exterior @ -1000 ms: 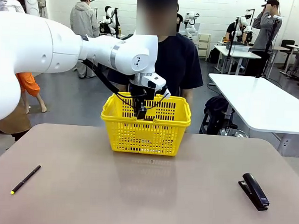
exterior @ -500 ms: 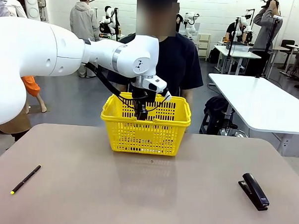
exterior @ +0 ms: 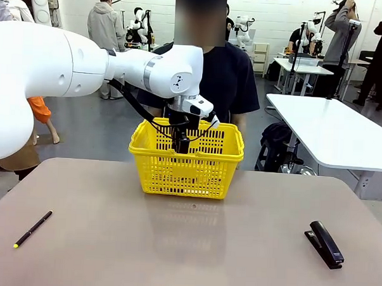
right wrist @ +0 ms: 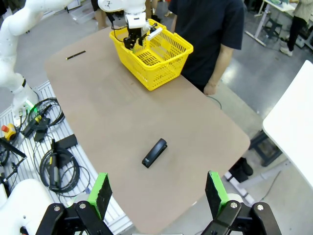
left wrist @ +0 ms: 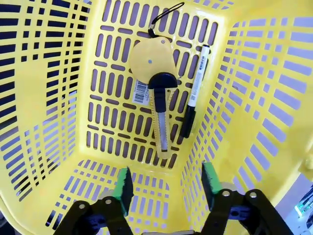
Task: Place the items the person wants into the basket.
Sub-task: Pick up the item the person points to and place it in the Market Basket.
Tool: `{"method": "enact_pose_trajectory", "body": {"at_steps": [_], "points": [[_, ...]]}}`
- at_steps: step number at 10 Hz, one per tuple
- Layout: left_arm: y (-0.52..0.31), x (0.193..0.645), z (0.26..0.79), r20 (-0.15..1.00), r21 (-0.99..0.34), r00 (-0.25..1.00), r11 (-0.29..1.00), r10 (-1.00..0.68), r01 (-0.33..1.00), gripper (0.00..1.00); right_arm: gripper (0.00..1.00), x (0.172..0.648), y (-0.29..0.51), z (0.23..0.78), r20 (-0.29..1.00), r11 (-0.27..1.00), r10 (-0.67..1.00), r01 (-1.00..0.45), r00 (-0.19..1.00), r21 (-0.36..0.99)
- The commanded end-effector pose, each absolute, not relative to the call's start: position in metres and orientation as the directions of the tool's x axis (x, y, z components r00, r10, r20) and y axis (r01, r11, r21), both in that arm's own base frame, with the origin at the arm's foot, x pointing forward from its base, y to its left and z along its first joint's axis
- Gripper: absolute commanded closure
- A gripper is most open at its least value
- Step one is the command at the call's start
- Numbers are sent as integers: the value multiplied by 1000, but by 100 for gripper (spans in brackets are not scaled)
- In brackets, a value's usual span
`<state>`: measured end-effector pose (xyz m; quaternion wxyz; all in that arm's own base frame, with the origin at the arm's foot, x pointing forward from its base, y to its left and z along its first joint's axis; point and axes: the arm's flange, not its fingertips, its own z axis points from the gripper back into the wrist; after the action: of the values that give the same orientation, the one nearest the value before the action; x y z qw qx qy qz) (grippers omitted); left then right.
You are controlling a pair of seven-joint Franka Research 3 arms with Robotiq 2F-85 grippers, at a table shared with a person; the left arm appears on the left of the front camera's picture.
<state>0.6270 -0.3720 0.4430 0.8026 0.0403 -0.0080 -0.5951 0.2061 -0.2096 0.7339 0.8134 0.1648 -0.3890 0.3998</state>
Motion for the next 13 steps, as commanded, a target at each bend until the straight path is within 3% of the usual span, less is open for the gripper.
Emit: {"method": "enact_pose_trajectory", "body": {"at_steps": [1, 8, 11, 13], "points": [[-375, 633, 449, -40, 69, 262, 259, -964, 963, 0, 0, 207, -209, 734, 771, 617, 517, -786, 371, -35], [-373, 628, 460, -30, 65, 284, 281, -958, 957, 0, 0, 207, -209, 734, 771, 617, 517, -786, 371, -35], [-336, 593, 517, 107, 202, 355, 369, -929, 907, 0, 0, 207, -209, 734, 771, 617, 517, -786, 371, -35], [-319, 549, 553, 153, 214, 439, 463, -886, 860, 0, 0, 207, -209, 734, 771, 617, 517, -786, 371, -35]]}}
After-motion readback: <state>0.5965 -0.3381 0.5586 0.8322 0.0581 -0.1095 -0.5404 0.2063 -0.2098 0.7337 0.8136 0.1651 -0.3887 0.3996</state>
